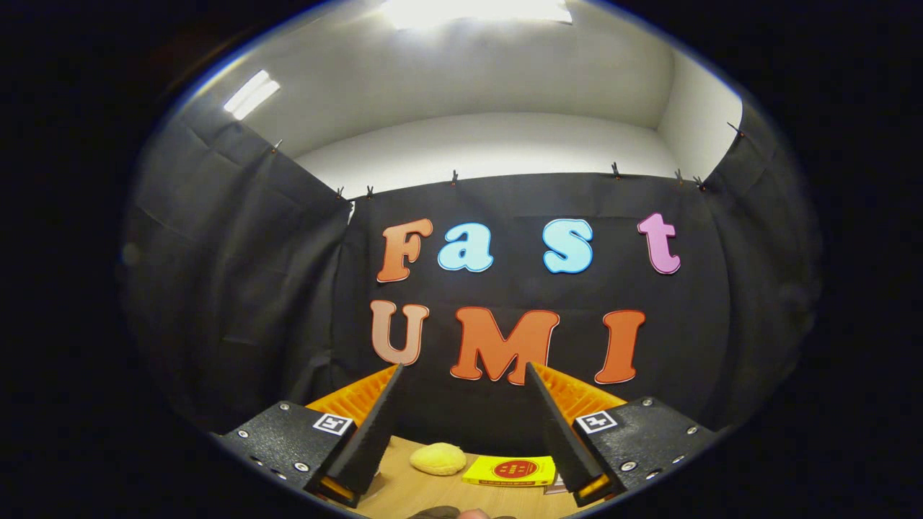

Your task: Open the storage box then place both shoes into the box .Put the left shoe in first, then the right shoe, with the right side of both shoes facing outward in a uniform manner.

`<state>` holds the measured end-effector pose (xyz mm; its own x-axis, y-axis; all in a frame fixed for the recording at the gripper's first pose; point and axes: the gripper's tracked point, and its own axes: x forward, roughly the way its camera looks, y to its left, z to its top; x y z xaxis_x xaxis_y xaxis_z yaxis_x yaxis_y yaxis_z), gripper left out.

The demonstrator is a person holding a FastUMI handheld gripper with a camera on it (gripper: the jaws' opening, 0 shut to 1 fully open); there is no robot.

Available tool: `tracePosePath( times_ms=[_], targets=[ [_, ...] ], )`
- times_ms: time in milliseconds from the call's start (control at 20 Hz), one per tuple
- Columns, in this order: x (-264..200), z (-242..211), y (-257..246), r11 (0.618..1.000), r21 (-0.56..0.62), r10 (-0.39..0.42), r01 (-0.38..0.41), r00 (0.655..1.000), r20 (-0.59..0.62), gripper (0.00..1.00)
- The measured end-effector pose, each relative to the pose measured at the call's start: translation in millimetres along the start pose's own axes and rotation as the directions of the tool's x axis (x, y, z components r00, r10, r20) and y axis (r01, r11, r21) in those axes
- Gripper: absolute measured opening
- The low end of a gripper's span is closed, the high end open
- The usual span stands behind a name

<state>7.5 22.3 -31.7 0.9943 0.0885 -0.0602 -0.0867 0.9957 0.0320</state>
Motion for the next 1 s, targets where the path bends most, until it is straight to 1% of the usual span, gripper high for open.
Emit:
tracePosePath(
  times_ms=[50, 150, 300, 350, 450, 500, 600, 800, 900, 1000],
  targets=[
    [1.4, 2.4, -1.4, 1.000, 0.003, -0.009, 0.009, 1.000, 0.013, 0.96],
    [3.6, 2.3, 4.1, 1.000, 0.016, -0.002, 0.002, 1.000, 0.025, 0.96],
    [6.9, -21.7, 4.6, 1.000, 0.030, -0.006, 0.007, 0.999, -0.040, 0.96],
    [7.5, -32.9, 10.3, 0.999, 0.049, 0.008, -0.005, 0.998, -0.068, 0.96],
    [8.8, -52.5, 27.3, 0.995, 0.083, 0.061, -0.052, 0.992, -0.112, 0.96],
    [9.1, -61.2, 35.6, 0.993, 0.087, 0.092, -0.081, 0.987, -0.130, 0.96],
    [10.0, -80.9, 46.6, 0.990, 0.090, 0.125, -0.110, 0.977, -0.173, 0.96],
    [8.4, -124.3, 80.9, 0.971, 0.154, 0.218, -0.181, 0.937, -0.273, 0.97],
    [10.3, -142.2, 91.8, 0.956, 0.221, 0.258, -0.196, 0.916, -0.307, 0.97],
    [11.4, -163.2, 105.9, 0.930, 0.305, 0.311, -0.205, 0.882, -0.355, 0.97]
  ],
)
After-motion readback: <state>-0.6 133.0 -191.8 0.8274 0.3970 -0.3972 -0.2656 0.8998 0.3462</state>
